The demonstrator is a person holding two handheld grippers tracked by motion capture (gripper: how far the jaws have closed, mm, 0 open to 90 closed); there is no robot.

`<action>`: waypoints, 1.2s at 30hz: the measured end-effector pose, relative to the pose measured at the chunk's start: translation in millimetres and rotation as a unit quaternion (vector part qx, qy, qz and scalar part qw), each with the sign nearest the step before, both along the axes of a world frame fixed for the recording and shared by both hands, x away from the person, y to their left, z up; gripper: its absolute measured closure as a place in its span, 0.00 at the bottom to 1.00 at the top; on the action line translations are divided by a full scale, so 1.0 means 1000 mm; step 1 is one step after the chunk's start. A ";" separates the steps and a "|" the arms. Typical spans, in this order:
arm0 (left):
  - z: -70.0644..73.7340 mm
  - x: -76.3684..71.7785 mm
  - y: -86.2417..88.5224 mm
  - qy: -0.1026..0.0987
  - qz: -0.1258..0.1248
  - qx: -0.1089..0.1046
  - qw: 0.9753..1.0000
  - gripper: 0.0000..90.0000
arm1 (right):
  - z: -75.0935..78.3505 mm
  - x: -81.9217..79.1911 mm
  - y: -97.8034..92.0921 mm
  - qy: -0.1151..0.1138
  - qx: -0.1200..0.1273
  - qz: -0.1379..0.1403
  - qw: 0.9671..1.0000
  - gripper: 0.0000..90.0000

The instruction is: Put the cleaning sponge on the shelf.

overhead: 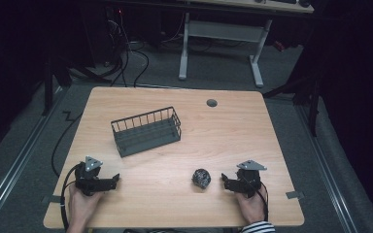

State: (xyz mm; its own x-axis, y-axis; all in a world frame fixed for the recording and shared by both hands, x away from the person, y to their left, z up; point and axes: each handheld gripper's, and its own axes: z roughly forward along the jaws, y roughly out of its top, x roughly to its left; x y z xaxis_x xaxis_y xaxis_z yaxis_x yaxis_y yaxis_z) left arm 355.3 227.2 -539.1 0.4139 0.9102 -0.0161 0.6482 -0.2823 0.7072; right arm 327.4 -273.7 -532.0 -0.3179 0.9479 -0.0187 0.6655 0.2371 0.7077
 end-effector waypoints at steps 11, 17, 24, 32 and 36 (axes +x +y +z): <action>0.001 -0.002 0.002 -0.013 -0.005 -0.011 1.000 0.17 | 0.000 -0.001 0.000 -0.002 0.001 -0.006 1.000 0.22; 0.001 -0.001 0.004 -0.012 -0.005 -0.020 1.000 0.17 | 0.000 -0.001 0.000 -0.002 0.001 -0.007 1.000 0.22; 0.003 -0.002 0.004 -0.007 -0.006 -0.031 0.999 0.18 | 0.000 -0.001 0.000 -0.002 0.001 -0.007 1.000 0.22; 0.006 -0.004 0.004 -0.003 -0.008 -0.050 0.999 0.22 | 0.000 -0.001 0.000 -0.003 0.001 -0.008 1.000 0.23; 0.011 -0.006 0.004 -0.007 -0.016 -0.058 0.998 0.23 | 0.000 -0.001 0.000 -0.004 0.001 -0.007 1.000 0.23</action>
